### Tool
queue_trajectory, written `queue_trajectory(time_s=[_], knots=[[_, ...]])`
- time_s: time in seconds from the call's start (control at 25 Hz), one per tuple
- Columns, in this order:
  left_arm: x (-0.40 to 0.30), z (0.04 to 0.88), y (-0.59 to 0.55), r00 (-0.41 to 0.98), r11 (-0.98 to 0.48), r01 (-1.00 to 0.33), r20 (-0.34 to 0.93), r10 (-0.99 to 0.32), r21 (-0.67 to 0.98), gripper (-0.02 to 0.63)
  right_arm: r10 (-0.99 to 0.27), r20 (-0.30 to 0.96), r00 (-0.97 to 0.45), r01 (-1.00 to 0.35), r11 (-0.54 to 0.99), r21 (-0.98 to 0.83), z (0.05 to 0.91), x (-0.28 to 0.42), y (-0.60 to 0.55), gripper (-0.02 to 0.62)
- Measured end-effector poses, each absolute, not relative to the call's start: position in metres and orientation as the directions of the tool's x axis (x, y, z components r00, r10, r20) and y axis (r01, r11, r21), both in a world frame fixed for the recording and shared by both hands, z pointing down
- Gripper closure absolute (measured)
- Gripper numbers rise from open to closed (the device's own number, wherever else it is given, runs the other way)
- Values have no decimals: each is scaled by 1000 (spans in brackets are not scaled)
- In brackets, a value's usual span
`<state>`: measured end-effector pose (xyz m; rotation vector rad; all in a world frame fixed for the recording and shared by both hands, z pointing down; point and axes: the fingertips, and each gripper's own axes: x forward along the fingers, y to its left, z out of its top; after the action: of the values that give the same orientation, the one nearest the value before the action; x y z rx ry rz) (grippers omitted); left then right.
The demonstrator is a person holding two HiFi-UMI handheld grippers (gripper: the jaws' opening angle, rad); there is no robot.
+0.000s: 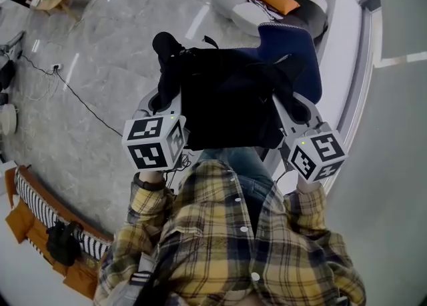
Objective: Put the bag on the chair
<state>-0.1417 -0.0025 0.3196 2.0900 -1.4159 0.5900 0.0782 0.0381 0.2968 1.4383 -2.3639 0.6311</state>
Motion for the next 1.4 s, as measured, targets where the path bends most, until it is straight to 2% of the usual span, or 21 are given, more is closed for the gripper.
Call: queue_trajectory(time_s=[0.48, 0.72, 1.4], knots=[[-94, 306, -79, 285, -226, -958, 605, -743, 174, 568, -738, 441, -511, -859, 458, -229, 292, 127, -51, 534], [-91, 302, -99, 263, -206, -965, 609, -748, 163, 568, -724, 426, -542, -840, 486, -242, 289, 130, -76, 534], [-98, 319, -113, 297, -246, -954, 647, -702, 171, 568, -719, 496, -486, -874, 409, -263, 307, 119, -81, 534]])
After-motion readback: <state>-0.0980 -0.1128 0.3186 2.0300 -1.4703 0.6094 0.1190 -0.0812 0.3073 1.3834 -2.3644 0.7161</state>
